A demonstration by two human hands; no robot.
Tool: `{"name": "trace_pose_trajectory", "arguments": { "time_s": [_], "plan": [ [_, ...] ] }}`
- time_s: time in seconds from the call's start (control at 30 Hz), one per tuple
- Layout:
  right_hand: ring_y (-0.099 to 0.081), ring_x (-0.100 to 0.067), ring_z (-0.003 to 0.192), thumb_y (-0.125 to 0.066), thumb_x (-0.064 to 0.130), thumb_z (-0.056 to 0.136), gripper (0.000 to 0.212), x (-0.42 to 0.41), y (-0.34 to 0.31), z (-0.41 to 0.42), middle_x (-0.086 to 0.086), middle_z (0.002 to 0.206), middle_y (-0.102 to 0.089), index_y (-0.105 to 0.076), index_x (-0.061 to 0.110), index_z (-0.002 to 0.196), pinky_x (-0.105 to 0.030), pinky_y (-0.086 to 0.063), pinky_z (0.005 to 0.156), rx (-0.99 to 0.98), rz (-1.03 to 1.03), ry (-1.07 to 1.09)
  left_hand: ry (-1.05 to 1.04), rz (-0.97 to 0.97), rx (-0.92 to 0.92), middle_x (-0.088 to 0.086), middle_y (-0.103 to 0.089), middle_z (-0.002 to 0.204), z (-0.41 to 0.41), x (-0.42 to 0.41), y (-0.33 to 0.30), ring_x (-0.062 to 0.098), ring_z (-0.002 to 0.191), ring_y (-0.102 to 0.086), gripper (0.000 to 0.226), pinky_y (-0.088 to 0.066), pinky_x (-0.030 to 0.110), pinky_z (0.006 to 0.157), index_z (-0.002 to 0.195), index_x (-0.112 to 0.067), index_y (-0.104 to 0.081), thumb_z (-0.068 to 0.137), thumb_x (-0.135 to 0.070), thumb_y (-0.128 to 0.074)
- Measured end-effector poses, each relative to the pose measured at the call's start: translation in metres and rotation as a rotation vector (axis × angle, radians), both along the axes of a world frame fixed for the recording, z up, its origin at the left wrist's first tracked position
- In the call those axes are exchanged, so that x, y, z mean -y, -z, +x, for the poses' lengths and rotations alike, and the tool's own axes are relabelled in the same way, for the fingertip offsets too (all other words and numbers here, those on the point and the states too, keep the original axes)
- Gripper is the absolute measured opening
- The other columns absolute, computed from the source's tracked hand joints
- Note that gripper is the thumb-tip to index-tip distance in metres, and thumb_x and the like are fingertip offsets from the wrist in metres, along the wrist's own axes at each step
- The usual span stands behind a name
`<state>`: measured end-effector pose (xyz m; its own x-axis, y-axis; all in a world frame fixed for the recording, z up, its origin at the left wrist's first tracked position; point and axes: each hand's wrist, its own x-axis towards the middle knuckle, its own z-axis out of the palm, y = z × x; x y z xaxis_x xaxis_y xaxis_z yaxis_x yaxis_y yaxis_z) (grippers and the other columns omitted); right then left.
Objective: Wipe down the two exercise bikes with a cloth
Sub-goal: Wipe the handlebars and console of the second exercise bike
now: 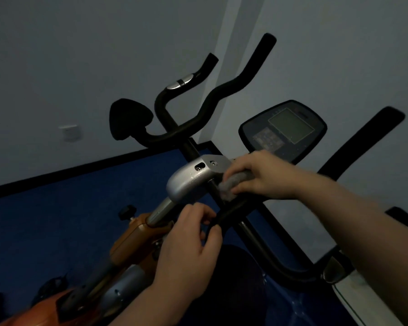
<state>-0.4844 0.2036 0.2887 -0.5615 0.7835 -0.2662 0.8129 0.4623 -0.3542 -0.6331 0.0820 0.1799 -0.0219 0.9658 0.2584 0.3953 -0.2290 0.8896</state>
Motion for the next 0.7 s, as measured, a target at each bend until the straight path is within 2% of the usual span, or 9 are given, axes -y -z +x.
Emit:
{"name": "trace_pose_trajectory", "arguments": {
  "time_s": [0.1,0.23,0.4,0.5,0.6,0.7],
  "plan": [
    [-0.059,-0.005,0.092,-0.074,0.028,0.077,0.024,0.02,0.013,-0.012,0.018,0.092,-0.063,-0.069,0.035,0.099,-0.027,-0.048,0.084,-0.104,0.004,-0.077,0.0,-0.017,0.025,-0.008,-0.05,0.077,0.0,0.0,0.001,0.01,0.067,-0.052,0.009,-0.038,0.021,0.053,0.084,-0.034,-0.045,0.081,-0.042,-0.046],
    [-0.061,-0.012,0.094,-0.074,0.032,0.077,0.026,0.017,0.018,-0.004,0.008,0.098,-0.068,-0.07,0.034,0.103,-0.039,-0.05,0.083,-0.159,0.189,0.161,0.015,-0.037,0.058,-0.011,-0.052,0.083,0.0,-0.002,0.002,0.01,0.075,-0.054,0.01,-0.043,0.022,0.06,0.088,-0.035,-0.048,0.08,-0.04,-0.048],
    [-0.059,-0.016,0.094,-0.069,0.037,0.079,0.022,0.033,0.043,-0.035,0.004,0.099,-0.065,-0.069,0.031,0.099,-0.034,-0.049,0.077,-0.231,0.376,0.315,0.049,-0.074,0.126,-0.012,-0.048,0.088,0.002,-0.003,0.005,0.01,0.079,-0.052,0.011,-0.04,0.019,0.063,0.091,-0.037,-0.048,0.08,-0.036,-0.05],
    [-0.057,-0.014,0.091,-0.07,0.03,0.078,0.02,0.051,0.046,-0.026,0.004,0.095,-0.063,-0.069,0.027,0.098,-0.031,-0.045,0.074,-0.251,0.448,0.386,0.107,-0.099,0.147,-0.019,-0.048,0.093,-0.001,-0.004,0.003,0.003,0.089,-0.052,0.015,-0.038,0.018,0.068,0.094,-0.042,-0.046,0.081,-0.036,-0.051],
    [-0.058,-0.017,0.088,-0.072,0.017,0.074,0.021,0.065,0.047,-0.027,0.004,0.091,-0.066,-0.071,0.023,0.094,-0.037,-0.048,0.077,-0.188,0.559,0.352,0.163,-0.135,0.179,-0.022,-0.048,0.095,-0.004,-0.005,0.003,0.0,0.089,-0.053,0.02,-0.039,0.018,0.07,0.094,-0.049,-0.044,0.083,-0.036,-0.054],
    [-0.056,-0.016,0.091,-0.072,0.014,0.075,0.02,0.065,0.045,-0.035,0.003,0.093,-0.065,-0.071,0.02,0.094,-0.038,-0.046,0.082,-0.236,0.538,0.438,0.22,-0.17,0.228,-0.019,-0.049,0.097,-0.006,-0.007,0.007,0.002,0.089,-0.053,0.022,-0.044,0.024,0.074,0.095,-0.053,-0.042,0.083,-0.039,-0.053]
  ]
}}
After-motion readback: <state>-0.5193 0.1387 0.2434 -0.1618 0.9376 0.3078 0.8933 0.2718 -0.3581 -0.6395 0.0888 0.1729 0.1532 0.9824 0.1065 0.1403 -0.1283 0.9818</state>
